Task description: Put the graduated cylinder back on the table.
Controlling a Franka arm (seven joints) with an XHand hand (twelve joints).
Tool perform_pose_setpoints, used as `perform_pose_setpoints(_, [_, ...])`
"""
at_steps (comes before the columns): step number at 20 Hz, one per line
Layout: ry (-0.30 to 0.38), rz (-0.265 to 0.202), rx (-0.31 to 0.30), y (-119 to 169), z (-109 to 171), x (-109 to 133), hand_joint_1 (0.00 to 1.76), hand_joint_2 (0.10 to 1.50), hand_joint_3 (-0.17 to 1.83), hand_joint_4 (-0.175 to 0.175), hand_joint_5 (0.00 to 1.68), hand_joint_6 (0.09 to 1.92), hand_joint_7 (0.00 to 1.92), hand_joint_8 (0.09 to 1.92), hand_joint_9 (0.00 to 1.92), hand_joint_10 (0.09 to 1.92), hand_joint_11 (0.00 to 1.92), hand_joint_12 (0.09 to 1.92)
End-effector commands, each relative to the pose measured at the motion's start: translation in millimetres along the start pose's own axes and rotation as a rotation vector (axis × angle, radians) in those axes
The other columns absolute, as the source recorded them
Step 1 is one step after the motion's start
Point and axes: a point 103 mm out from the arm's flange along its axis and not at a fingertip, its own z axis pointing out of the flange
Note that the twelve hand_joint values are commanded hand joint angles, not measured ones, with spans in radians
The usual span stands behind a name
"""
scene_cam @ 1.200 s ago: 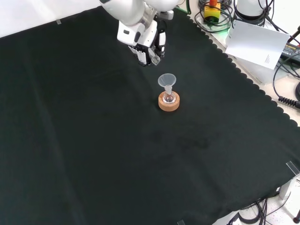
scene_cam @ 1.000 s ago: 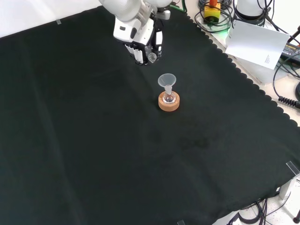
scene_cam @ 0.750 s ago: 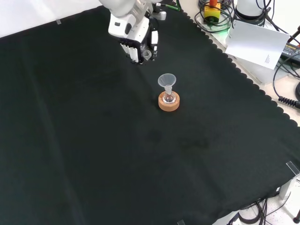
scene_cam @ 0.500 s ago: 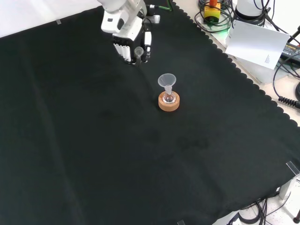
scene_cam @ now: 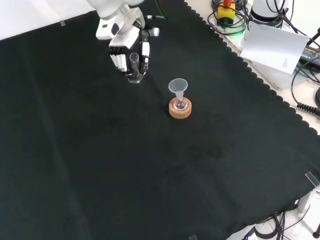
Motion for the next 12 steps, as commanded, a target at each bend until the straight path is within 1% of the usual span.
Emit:
perform_pose_setpoints(1, [0.076,-0.078,-0.085,37.2,8.6,-16.3,1.27,1.07,0.0,-0.175,1.06,0.87,1.09,0.86,1.49,0.09,1.32,0.68])
perform_pose_setpoints(3, [0.07,-0.088,-0.114,43.8,10.3,-18.4,1.27,1.07,0.0,-0.175,1.06,0.87,1.09,0.86,1.49,0.09,1.32,0.68])
perform_pose_setpoints(6, [0.093,-0.102,-0.135,52.7,13.2,-22.3,1.27,1.07,0.0,-0.175,1.06,0.87,1.08,0.86,1.49,0.09,1.32,0.68])
perform_pose_setpoints(12, [0.165,-0.12,-0.161,72.5,22.8,-35.8,1.27,1.08,0.0,-0.175,1.05,0.89,1.07,0.88,1.48,0.09,1.31,0.69])
